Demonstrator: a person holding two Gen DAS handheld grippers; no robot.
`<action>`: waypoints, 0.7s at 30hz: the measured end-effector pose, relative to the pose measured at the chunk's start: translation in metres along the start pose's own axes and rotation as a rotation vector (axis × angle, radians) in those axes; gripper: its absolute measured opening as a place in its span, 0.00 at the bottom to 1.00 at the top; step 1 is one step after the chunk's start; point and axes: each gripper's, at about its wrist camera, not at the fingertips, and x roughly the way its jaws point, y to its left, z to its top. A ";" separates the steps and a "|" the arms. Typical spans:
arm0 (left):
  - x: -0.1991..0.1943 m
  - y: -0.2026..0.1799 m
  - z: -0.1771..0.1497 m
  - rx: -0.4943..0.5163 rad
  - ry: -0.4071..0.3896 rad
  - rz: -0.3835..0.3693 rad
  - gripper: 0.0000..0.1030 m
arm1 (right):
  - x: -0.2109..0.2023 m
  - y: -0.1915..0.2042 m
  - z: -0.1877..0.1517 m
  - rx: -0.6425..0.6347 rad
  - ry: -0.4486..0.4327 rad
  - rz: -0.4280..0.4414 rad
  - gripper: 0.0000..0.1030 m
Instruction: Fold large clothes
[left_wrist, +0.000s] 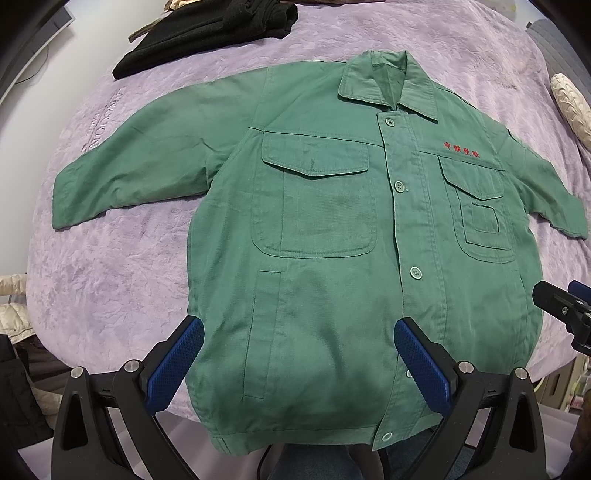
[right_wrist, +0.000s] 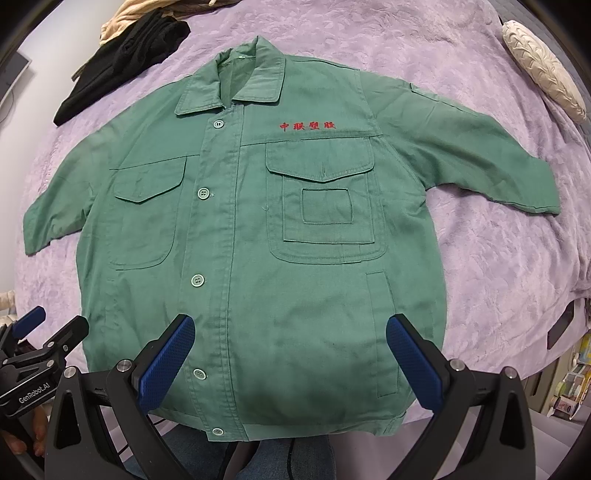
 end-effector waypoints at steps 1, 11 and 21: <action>0.001 0.001 0.001 -0.001 0.016 0.002 1.00 | 0.001 0.000 0.000 0.003 0.001 0.003 1.00; 0.021 0.030 0.008 -0.092 0.001 -0.120 1.00 | 0.025 0.014 0.008 0.078 0.011 0.196 1.00; 0.076 0.177 0.030 -0.420 -0.095 -0.171 1.00 | 0.086 0.119 0.010 -0.049 0.126 0.358 1.00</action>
